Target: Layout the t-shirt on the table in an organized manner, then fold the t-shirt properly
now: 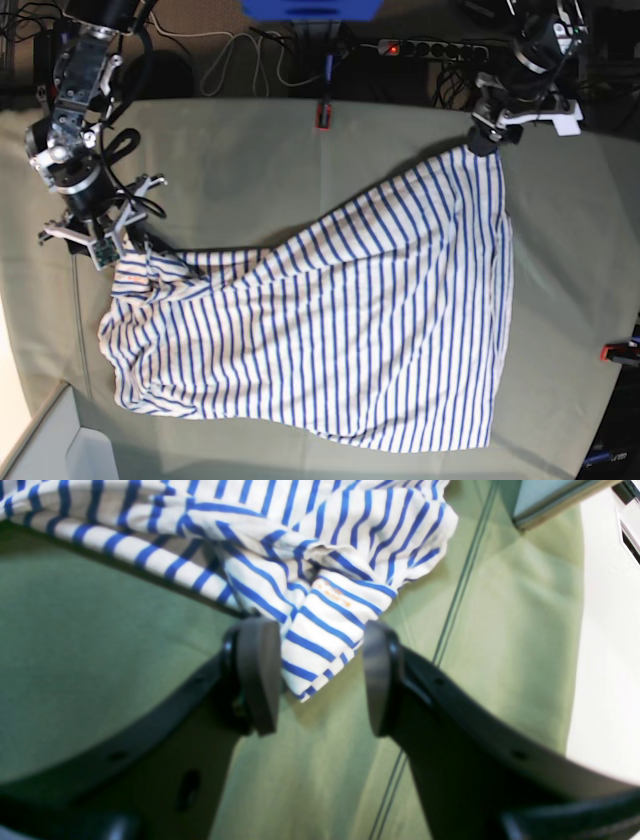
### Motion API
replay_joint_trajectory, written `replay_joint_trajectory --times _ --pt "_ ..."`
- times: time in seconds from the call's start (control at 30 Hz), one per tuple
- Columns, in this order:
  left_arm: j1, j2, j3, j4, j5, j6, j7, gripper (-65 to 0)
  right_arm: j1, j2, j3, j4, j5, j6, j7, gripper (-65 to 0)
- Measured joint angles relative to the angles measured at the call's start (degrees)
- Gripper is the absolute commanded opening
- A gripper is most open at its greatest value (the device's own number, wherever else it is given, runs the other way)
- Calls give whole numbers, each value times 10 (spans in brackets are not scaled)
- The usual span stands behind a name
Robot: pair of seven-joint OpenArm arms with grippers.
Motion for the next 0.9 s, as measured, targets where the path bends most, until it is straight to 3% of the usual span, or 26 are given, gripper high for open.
replay_joint_trajectory --times 0.17,0.53,0.73,0.9 --pt "-38 0 -41 -9 -2 0 6 -247 0 0 0 0 0 0 0 -377" --pt "-75 1 -39 -43 -3 3 1 -248 0 0 0 0 0 0 0 -377" --pt "-89 1 -42 -94 0 5 3 -365 0 0 0 0 0 0 0 -377" --pt "-92 0 -43 -115 -7 -3 -2 -374 0 2 0 0 0 0 0 -377"
